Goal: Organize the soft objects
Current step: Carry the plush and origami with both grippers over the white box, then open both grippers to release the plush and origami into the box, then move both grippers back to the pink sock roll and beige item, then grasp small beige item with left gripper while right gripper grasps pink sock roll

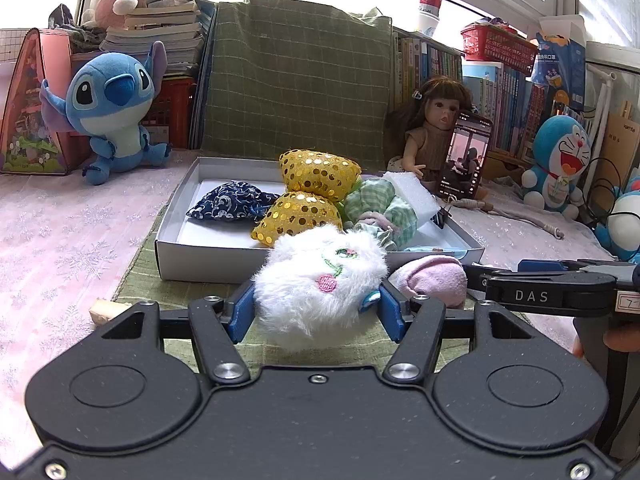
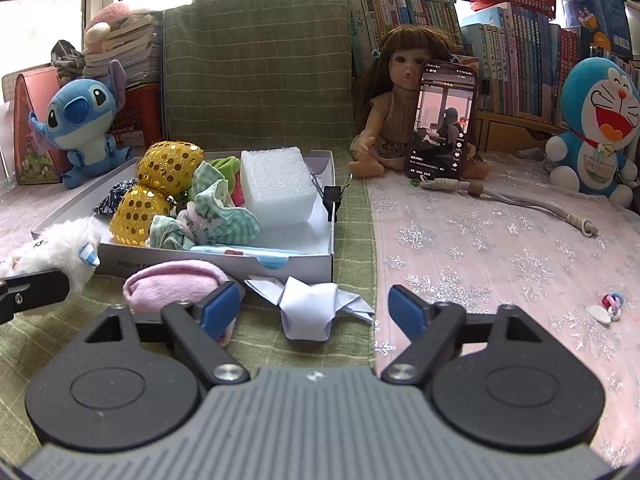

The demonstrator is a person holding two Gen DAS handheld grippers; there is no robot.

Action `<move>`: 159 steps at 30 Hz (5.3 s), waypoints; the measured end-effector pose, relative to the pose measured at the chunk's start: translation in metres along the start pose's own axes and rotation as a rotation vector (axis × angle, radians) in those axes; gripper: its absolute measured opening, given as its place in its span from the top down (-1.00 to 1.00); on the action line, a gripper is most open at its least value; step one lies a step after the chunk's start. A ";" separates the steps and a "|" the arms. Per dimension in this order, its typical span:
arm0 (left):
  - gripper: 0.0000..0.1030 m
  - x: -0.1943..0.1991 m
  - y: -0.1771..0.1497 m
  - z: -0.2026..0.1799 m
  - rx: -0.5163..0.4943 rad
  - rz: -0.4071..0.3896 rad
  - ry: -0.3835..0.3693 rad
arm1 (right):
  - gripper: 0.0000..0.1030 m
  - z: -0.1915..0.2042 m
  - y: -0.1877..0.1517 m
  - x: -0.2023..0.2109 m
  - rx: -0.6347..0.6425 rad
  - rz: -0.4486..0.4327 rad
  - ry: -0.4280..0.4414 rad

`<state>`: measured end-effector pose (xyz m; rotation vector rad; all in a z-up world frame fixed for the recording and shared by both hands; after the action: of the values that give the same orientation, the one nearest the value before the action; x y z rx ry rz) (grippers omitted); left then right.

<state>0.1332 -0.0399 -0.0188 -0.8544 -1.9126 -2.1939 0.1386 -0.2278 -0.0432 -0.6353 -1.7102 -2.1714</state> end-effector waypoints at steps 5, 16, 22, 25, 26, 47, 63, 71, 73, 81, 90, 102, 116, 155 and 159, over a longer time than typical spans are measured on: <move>-0.16 0.000 -0.001 0.000 0.005 0.005 -0.001 | -0.98 -0.006 0.003 -0.015 -0.048 0.045 -0.038; -0.16 -0.007 -0.002 0.001 0.008 0.013 0.002 | -0.20 0.002 -0.006 -0.024 -0.020 0.103 -0.022; -0.16 -0.009 0.000 0.001 0.007 0.009 0.003 | 0.11 0.005 -0.004 -0.012 0.039 0.061 -0.046; -0.16 -0.010 0.002 0.003 0.009 0.003 0.007 | 0.11 0.009 0.001 -0.005 0.059 0.042 -0.042; -0.16 -0.010 0.004 0.004 0.010 0.001 0.009 | 0.11 0.010 0.003 -0.004 0.062 0.039 -0.040; -0.16 -0.030 0.057 0.069 0.041 -0.026 0.117 | 0.11 0.040 0.051 -0.006 0.092 0.004 0.040; -0.16 -0.070 0.045 0.075 0.040 0.048 0.125 | 0.11 0.044 0.041 -0.049 0.112 0.084 0.042; -0.16 -0.088 0.038 0.078 0.062 0.092 0.127 | 0.10 0.040 0.039 -0.064 0.071 0.116 0.055; -0.16 -0.090 0.037 0.078 0.057 0.095 0.131 | 0.07 0.038 0.039 -0.067 0.060 0.121 0.057; -0.19 -0.096 0.034 0.078 0.055 0.114 0.134 | -0.28 0.035 0.039 -0.065 0.036 0.120 0.075; -0.54 -0.083 0.040 0.076 0.046 0.085 0.131 | -0.63 0.038 0.048 -0.045 0.031 0.071 0.097; -0.73 -0.028 0.036 0.071 0.087 0.029 0.149 | -1.00 0.052 0.045 -0.001 0.033 0.009 0.179; -0.78 0.033 -0.019 0.097 0.108 0.027 0.280 | -1.00 0.061 0.000 0.018 0.056 0.026 0.189; 0.40 0.001 -0.038 0.107 0.039 0.126 0.274 | -0.94 0.077 -0.022 -0.008 0.094 0.085 0.121; 0.46 0.003 -0.037 0.107 0.038 0.122 0.281 | -0.86 0.078 -0.023 -0.007 0.108 0.083 0.117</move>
<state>0.1506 0.0696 -0.0448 -0.6020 -1.7164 -2.0726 0.1454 -0.1472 -0.0510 -0.5302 -1.6961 -2.0035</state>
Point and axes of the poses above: each gripper's, at about its wrist camera, not at the fingertips, and x roughly against the way its jaws point, z to its left, y to its top, the point moved 10 cm from there along -x, roughly the way its jaws point, and after that the axes turned 12 degrees about -x, right-handed, at the moved point
